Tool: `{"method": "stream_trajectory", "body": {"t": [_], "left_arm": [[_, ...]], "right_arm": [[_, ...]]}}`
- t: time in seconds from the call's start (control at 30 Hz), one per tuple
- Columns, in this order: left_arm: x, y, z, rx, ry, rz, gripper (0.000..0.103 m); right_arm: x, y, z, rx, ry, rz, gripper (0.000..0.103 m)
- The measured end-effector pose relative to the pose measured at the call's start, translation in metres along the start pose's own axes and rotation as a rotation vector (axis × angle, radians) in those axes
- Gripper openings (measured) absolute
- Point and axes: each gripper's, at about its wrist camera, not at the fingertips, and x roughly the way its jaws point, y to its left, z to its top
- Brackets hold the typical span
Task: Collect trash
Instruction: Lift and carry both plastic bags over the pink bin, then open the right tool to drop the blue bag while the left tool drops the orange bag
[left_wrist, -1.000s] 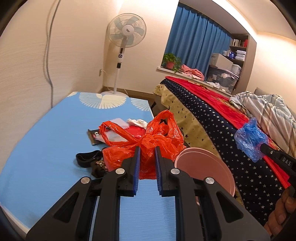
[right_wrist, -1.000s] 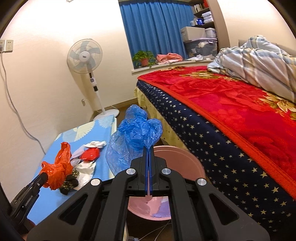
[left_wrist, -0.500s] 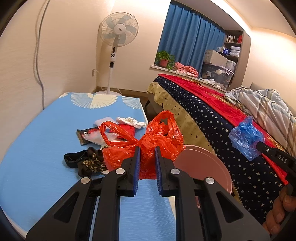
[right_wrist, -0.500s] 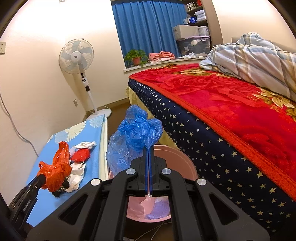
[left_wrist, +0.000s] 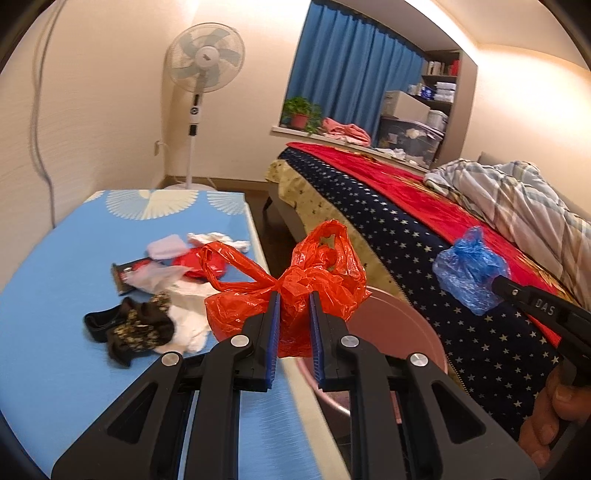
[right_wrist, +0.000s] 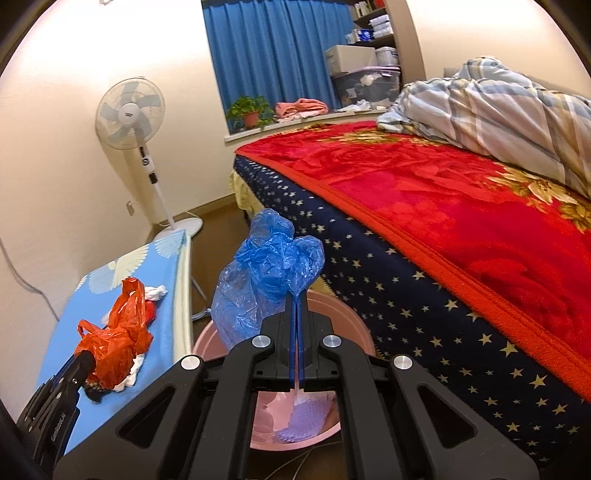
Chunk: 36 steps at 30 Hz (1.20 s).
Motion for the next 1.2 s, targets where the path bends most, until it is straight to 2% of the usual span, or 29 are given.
{"method": "stream_trajectory", "body": {"t": [0.4,0.83,0.93,0.97,1.0,1.03,1.07,1.2], "left_arm": [[0.036,-0.037,-0.009,0.048,0.04,-0.094,0.015],[0.058,-0.052,-0.017,0.049,0.078,-0.125,0.015],[0.06,-0.054,-0.018,0.051,0.079,-0.123,0.025],[0.06,-0.054,-0.018,0.049,0.087,-0.134,0.033],[0.06,-0.053,-0.018,0.049,0.09,-0.135,0.033],[0.058,-0.053,-0.018,0.052,0.088,-0.129,0.033],[0.057,-0.052,-0.017,0.054,0.086,-0.124,0.033],[0.048,-0.04,-0.013,0.045,0.076,-0.106,0.033]], "right_arm": [[0.018,-0.017,0.0,0.034,0.02,-0.058,0.001],[0.029,-0.021,0.0,0.04,0.034,-0.068,0.001],[0.029,-0.023,0.001,0.052,0.033,-0.072,0.008],[0.03,-0.025,0.001,0.059,0.04,-0.067,0.014],[0.031,-0.026,0.0,0.063,0.044,-0.068,0.019],[0.031,-0.026,0.0,0.066,0.043,-0.073,0.029],[0.031,-0.027,0.0,0.07,0.042,-0.074,0.033],[0.028,-0.026,0.001,0.071,0.037,-0.055,0.033]]}}
